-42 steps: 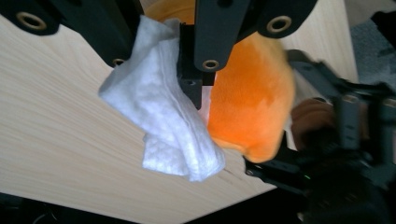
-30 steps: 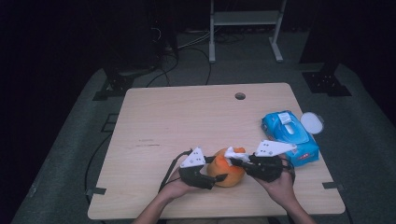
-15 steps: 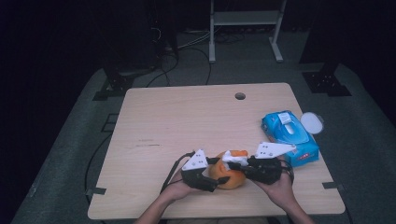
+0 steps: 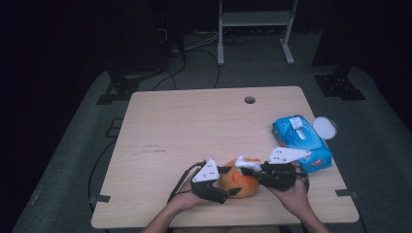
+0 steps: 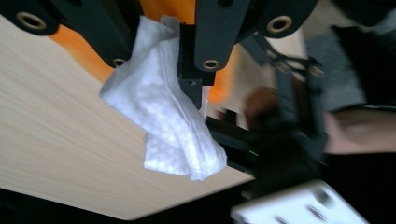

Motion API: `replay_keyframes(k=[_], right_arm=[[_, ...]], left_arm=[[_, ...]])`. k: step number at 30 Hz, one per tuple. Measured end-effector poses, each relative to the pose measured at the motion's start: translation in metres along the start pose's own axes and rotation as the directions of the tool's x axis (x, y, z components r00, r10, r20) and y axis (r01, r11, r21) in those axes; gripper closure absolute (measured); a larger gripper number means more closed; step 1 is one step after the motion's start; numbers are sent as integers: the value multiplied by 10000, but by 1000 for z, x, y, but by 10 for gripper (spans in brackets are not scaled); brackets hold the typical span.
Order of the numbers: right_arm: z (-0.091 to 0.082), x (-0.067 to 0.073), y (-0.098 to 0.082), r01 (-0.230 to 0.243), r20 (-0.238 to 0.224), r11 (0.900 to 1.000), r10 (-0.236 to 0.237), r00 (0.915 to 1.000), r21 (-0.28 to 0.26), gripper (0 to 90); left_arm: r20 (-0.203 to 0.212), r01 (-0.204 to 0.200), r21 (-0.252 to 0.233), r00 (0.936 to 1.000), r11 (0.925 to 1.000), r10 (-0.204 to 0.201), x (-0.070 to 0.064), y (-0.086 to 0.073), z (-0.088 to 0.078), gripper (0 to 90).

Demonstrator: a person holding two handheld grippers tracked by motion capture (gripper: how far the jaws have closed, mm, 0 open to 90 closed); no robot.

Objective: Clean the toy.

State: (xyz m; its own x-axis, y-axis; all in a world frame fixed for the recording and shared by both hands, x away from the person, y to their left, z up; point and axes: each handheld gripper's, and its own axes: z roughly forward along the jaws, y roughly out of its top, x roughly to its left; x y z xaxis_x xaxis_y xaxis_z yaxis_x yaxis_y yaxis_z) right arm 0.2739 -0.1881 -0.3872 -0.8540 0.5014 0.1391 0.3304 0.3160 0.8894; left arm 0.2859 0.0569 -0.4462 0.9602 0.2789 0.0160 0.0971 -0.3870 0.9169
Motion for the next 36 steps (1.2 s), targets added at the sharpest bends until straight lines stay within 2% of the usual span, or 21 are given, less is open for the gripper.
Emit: replay_keyframes(k=[2, 4, 7, 8, 11, 14, 16, 17, 18, 19, 21, 23, 25, 26, 29, 30, 33, 36], right_arm=[[6, 7, 3, 248, -212, 9997, -247, 9995, 67, 828], [6, 7, 5, 435, -58, 9989, -434, 9990, 180, 828], [1, -3, 3, 369, 526, 9987, -387, 9979, 351, 829], [-2, -11, 0, 108, 691, 9992, -135, 9975, 386, 829], [-6, -20, -4, -378, 461, 9986, 361, 9983, 377, 829], [-5, -9, 0, -164, -14, 9993, 165, 9999, 323, 830], [-1, 2, 3, 154, -451, 9993, -138, 9989, 353, 829], [0, 7, 4, 397, -432, 9983, -379, 9983, 432, 829], [1, 9, 5, 579, -345, 9970, -562, 9978, 523, 829], [0, 6, 5, 533, -239, 9971, -521, 9984, 541, 830], [-4, -4, 3, 405, 277, 9971, -424, 9987, 650, 829], [-9, -14, -1, 327, 843, 9961, -397, 9956, 823, 828], [-15, -23, -4, -23, 1039, 9962, -68, 9946, 866, 828], [-18, -24, -5, -15, 1039, 9961, -77, 9946, 885, 829], [-16, -22, -5, -232, 393, 9965, 201, 9990, 800, 830], [-14, -19, -4, -165, 185, 9967, 151, 9997, 794, 830], [-7, -12, 0, -273, -722, 9978, 316, 9969, 599, 830], [1, -8, 2, -67, -482, 9976, 100, 9988, 691, 830]], left_arm=[[5, -274, 41, 9996, 9996, 274, -4, -1, 0, 276], [6, -421, 109, 9991, 9991, 421, -4, 0, -1, 280], [195, -688, 91, 9975, 9976, 686, -4, 1, -2, 283], [217, -713, 79, 9972, 9974, 711, -3, 1, -2, 283], [180, -817, 100, 9965, 9966, 816, -6, 1, 0, 284], [148, -933, 152, 9955, 9955, 931, -8, 1, 1, 290], [141, -963, 229, 9953, 9951, 960, -8, 1, 0, 294], [139, -996, 238, 9950, 9947, 993, -8, 1, 0, 297], [112, -969, 234, 9953, 9950, 967, -8, 1, -1, 301], [102, -936, 233, 9956, 9953, 934, -8, 0, -1, 305], [46, -897, 239, 9960, 9957, 896, -7, 1, -1, 308], [53, -863, 233, 9963, 9960, 862, -5, 0, -2, 310], [70, -816, 200, 9967, 9965, 815, -4, 0, -2, 310], [90, -786, 185, 9969, 9967, 784, -4, 0, -2, 310], [-11, -745, 170, 9972, 9971, 745, -5, 3, 0, 248], [-43, -765, 149, 9971, 9970, 766, -7, 3, 1, 218], [-46, -1143, 184, 9934, 9933, 1144, -13, 4, 3, 256], [-17, -1602, 349, 9871, 9865, 1604, -17, 4, 4, 307]])
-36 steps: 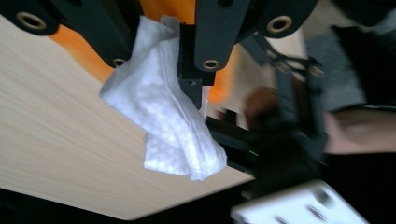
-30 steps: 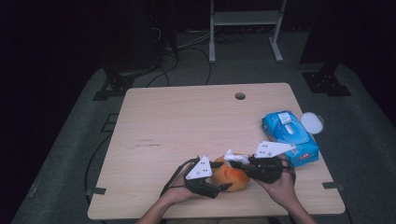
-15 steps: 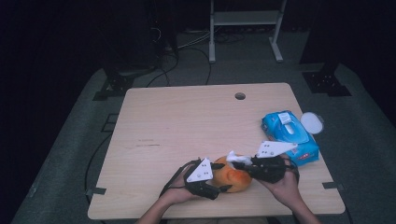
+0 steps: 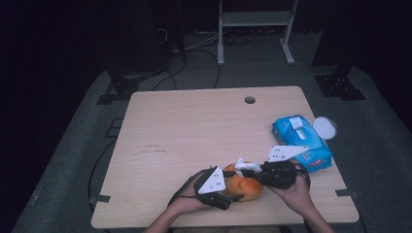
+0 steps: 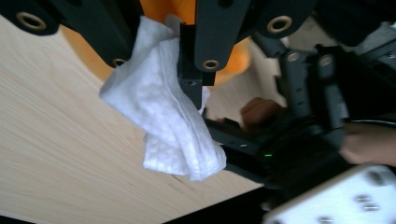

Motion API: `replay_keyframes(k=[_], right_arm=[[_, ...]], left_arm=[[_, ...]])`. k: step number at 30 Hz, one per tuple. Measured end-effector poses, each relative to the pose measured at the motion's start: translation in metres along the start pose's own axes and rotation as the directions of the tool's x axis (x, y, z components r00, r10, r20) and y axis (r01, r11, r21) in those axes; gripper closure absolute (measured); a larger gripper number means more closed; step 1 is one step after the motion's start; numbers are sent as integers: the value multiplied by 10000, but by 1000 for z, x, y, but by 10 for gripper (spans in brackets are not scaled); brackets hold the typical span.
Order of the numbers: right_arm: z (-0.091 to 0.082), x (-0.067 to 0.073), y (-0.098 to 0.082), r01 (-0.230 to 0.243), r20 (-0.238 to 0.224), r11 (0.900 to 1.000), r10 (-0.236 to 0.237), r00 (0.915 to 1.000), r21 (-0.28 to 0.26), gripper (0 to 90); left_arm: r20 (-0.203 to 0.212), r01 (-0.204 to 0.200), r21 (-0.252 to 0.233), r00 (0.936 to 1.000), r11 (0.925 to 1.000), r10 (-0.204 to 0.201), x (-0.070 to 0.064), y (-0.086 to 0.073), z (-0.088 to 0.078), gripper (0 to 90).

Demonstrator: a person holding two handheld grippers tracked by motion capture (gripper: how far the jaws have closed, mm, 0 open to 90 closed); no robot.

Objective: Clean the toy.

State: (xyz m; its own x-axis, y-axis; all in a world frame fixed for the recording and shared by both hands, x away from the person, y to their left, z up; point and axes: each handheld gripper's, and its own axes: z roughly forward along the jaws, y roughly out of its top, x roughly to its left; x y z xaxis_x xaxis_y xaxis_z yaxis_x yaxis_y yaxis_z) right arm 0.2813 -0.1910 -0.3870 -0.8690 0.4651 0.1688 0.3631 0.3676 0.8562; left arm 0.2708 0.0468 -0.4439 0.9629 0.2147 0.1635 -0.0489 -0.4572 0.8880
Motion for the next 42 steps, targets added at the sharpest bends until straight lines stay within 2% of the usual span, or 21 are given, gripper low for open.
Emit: replay_keyframes(k=[4, 7, 8, 9, 11, 13, 14, 15, 17, 20, 25, 28, 29, 32, 34, 35, 37, 39, 41, 42], right_arm=[[0, -13, -1, -244, 595, 9997, 241, 9979, 36, 830], [-6, -22, -4, -354, 1314, 9991, 318, 9908, 252, 831], [-8, -25, -7, -504, 1351, 9983, 460, 9898, 289, 831], [-10, -27, -8, -620, 1246, 9977, 580, 9905, 290, 832], [-10, -25, -9, -697, 1010, 9973, 673, 9926, 211, 832], [-6, -18, -7, -615, 709, 9980, 603, 9957, 153, 831], [-3, -14, -5, -397, 726, 9991, 384, 9966, 164, 831], [-1, -12, -3, -247, 699, 9995, 233, 9973, 201, 831], [0, -13, -1, -232, 806, 9996, 216, 9965, 182, 832], [-5, -24, -5, -509, 1260, 9984, 476, 9909, 227, 832], [-19, -42, -17, -1121, 1488, 9936, 1083, 9829, 170, 832], [-25, -43, -20, -1302, 1492, 9914, 1272, 9806, 106, 832], [-26, -42, -19, -1349, 1349, 9909, 1340, 9818, -30, 832], [-23, -33, -13, -1074, 925, 9940, 1090, 9897, -225, 831], [-19, -26, -9, -656, 1113, 9978, 667, 9915, -134, 831], [-19, -26, -8, -626, 1180, 9980, 635, 9910, -110, 831], [-19, -32, -11, -793, 1360, 9968, 800, 9875, -107, 832], [-21, -45, -20, -1262, 1496, 9919, 1265, 9806, -119, 832], [-23, -52, -24, -1545, 1607, 9879, 1542, 9749, -110, 832], [-23, -52, -25, -1631, 1499, 9864, 1643, 9750, -201, 832]], left_arm=[[-19, 161, -96, 9999, 9998, -162, 2, -1, 0, 327], [-17, 268, -82, 9996, 9996, -268, 3, -2, 0, 327], [-12, 254, -90, 9997, 9996, -254, 3, -2, 0, 323], [46, 310, -145, 9995, 9994, -309, 3, -2, 1, 316], [100, 428, -218, 9990, 9988, -426, 2, -1, 5, 244], [-91, 296, -172, 9995, 9994, -297, -1, 1, 9, 173], [-173, 53, -60, 9998, 10000, -54, -2, 1, 9, 167], [-238, -40, 23, 9997, 10000, 40, -3, 1, 9, 192], [-351, 134, 139, 9993, 9998, -129, 0, 2, 5, 296], [-369, 475, 131, 9982, 9988, -470, 4, 0, 3, 344], [-315, 989, -11, 9946, 9951, -989, 12, -4, -1, 352], [-313, 1157, -88, 9928, 9932, -1160, 14, -6, -2, 351], [-340, 1231, -97, 9918, 9923, -1234, 14, -6, -2, 352], [-355, 1520, -125, 9877, 9883, -1524, 18, -7, -3, 352], [-252, 1729, -161, 9846, 9848, -1733, 22, -9, -5, 352], [-221, 1819, -199, 9830, 9831, -1823, 24, -10, -6, 351], [-174, 2044, -229, 9786, 9786, -2048, 27, -12, -8, 352], [-159, 2204, -272, 9752, 9750, -2208, 30, -14, -9, 352], [60, 2206, -323, 9754, 9748, -2205, 31, -15, -9, 347], [130, 2178, -291, 9760, 9756, -2175, 31, -15, -9, 343]])
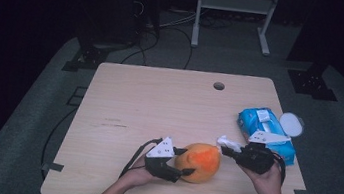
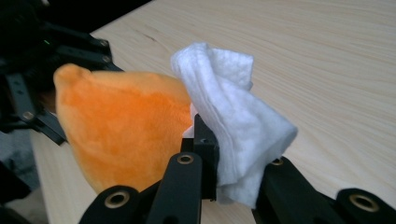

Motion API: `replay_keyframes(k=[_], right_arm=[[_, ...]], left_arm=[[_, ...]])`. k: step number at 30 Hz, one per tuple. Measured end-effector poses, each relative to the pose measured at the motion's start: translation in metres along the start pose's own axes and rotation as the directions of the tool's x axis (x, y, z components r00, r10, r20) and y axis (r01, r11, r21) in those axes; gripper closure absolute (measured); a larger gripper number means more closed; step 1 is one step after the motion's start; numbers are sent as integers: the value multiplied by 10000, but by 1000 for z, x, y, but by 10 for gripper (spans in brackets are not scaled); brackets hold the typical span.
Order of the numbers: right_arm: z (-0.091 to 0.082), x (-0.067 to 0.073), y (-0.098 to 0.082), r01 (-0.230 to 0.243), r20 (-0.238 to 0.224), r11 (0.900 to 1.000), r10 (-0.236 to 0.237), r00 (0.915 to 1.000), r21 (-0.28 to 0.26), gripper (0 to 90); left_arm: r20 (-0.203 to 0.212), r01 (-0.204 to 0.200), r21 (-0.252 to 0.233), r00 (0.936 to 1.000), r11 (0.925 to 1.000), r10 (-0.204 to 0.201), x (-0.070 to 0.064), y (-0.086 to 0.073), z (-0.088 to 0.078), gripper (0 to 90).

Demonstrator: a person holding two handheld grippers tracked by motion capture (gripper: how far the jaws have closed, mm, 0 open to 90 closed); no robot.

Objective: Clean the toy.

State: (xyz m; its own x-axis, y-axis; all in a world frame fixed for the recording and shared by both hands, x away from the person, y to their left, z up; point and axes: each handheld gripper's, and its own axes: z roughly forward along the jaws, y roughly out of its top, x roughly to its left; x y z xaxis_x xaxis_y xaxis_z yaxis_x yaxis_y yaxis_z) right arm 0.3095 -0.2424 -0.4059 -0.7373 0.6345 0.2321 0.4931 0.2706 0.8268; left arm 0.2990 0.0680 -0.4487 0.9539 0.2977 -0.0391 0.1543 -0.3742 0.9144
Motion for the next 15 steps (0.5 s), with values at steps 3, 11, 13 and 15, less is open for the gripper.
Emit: replay_keyframes(k=[3, 11, 13, 15], right_arm=[[0, 9, 5, 297, -197, 9993, -302, 9993, -234, 831], [6, 7, 0, 289, -99, 9996, -288, 9995, 31, 831], [4, 11, 1, 330, -178, 9994, -331, 9993, -41, 831], [6, 21, 5, 615, -234, 9981, -616, 9978, -74, 831]], left_arm=[[93, -28, 32, 10000, 10000, 28, 1, -1, -2, 341], [48, 151, 30, 9999, 9999, -151, 5, -1, -5, 341], [10, 240, -2, 9997, 9997, -240, 6, -1, -4, 339], [-76, 474, -89, 9988, 9988, -475, 7, 0, -3, 340]])
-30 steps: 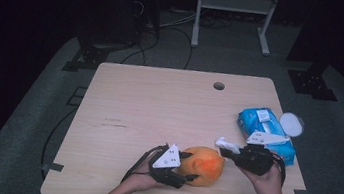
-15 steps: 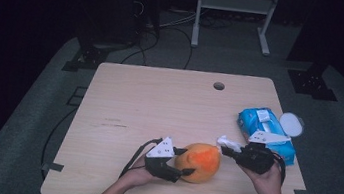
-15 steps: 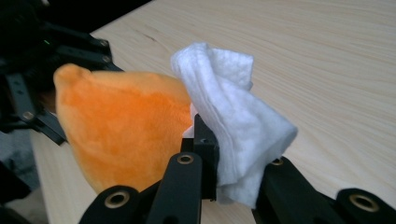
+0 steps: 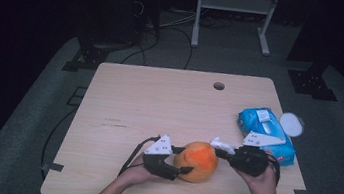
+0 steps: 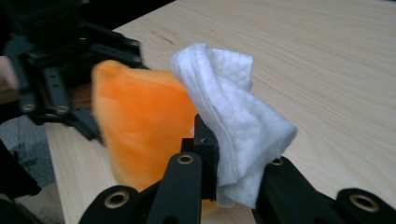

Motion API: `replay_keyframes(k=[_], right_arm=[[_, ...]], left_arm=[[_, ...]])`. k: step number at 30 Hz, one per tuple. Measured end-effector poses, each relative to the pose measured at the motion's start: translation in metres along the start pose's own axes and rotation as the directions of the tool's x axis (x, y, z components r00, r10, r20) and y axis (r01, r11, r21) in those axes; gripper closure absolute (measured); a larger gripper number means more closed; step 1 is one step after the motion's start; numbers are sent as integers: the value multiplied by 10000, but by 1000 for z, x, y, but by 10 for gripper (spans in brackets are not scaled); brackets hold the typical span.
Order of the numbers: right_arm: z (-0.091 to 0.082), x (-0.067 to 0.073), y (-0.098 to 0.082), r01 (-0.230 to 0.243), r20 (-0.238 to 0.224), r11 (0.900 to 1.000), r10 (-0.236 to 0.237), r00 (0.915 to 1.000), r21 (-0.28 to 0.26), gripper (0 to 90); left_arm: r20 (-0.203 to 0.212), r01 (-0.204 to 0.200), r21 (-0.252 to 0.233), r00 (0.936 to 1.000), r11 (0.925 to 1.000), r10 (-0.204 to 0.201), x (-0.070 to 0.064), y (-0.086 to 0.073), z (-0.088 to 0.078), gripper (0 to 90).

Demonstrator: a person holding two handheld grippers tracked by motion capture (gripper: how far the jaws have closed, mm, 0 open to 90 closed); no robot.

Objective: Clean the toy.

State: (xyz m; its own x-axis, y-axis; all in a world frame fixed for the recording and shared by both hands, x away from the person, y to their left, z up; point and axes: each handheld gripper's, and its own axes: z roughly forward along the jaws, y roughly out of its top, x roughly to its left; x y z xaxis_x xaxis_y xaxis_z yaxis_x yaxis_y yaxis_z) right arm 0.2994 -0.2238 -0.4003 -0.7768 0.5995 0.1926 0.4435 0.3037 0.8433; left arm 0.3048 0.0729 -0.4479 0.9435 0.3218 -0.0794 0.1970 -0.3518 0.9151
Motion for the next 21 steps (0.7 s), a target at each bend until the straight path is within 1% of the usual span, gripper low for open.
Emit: replay_keyframes(k=[2, 5, 6, 7, 8, 10, 11, 14, 15, 16, 18, 19, 20, 21], right_arm=[[4, 11, 5, 258, -229, 9997, -259, 9994, -47, 831], [11, 28, 11, 772, -466, 9969, -778, 9959, -142, 831], [12, 31, 12, 881, -557, 9960, -889, 9945, -180, 830], [12, 34, 13, 886, -745, 9958, -900, 9932, -223, 831], [12, 34, 13, 861, -891, 9960, -879, 9921, -241, 831], [12, 33, 12, 907, -759, 9958, -916, 9929, -160, 831], [12, 29, 11, 852, -732, 9962, -862, 9936, -169, 831], [8, 18, 6, 621, -394, 9981, -622, 9973, -40, 832], [7, 18, 5, 532, -405, 9986, -534, 9978, -71, 832], [7, 19, 5, 571, -394, 9983, -575, 9976, -114, 832], [9, 26, 8, 779, -433, 9969, -785, 9960, -147, 832], [11, 31, 10, 873, -574, 9960, -882, 9945, -175, 831], [14, 35, 12, 944, -753, 9954, -955, 9926, -187, 831], [17, 40, 14, 1117, -856, 9936, -1128, 9899, -177, 831]], left_arm=[[-143, 276, -26, 9995, 9996, -276, 1, 1, 1, 339], [-273, 628, -110, 9976, 9980, -631, 4, 2, 1, 336], [-284, 820, -164, 9962, 9965, -825, 5, 1, 1, 336], [-274, 1058, -258, 9939, 9941, -1065, 7, 1, 0, 336], [-267, 1212, -299, 9922, 9922, -1220, 8, 0, -1, 337], [-232, 1361, -340, 9903, 9901, -1369, 10, 0, -1, 336], [-247, 1447, -361, 9890, 9888, -1457, 10, 0, -1, 335], [-258, 1727, -491, 9844, 9837, -1741, 11, 0, 0, 332], [-279, 1752, -513, 9839, 9832, -1768, 10, 1, 1, 331], [-351, 1737, -502, 9838, 9835, -1756, 9, 2, 2, 329], [-497, 1858, -522, 9808, 9812, -1884, 7, 4, 5, 327], [-540, 1836, -538, 9810, 9815, -1865, 6, 4, 6, 325], [-570, 1746, -483, 9825, 9835, -1772, 3, 5, 8, 319], [-588, 1567, -415, 9855, 9868, -1589, 1, 6, 10, 315]])
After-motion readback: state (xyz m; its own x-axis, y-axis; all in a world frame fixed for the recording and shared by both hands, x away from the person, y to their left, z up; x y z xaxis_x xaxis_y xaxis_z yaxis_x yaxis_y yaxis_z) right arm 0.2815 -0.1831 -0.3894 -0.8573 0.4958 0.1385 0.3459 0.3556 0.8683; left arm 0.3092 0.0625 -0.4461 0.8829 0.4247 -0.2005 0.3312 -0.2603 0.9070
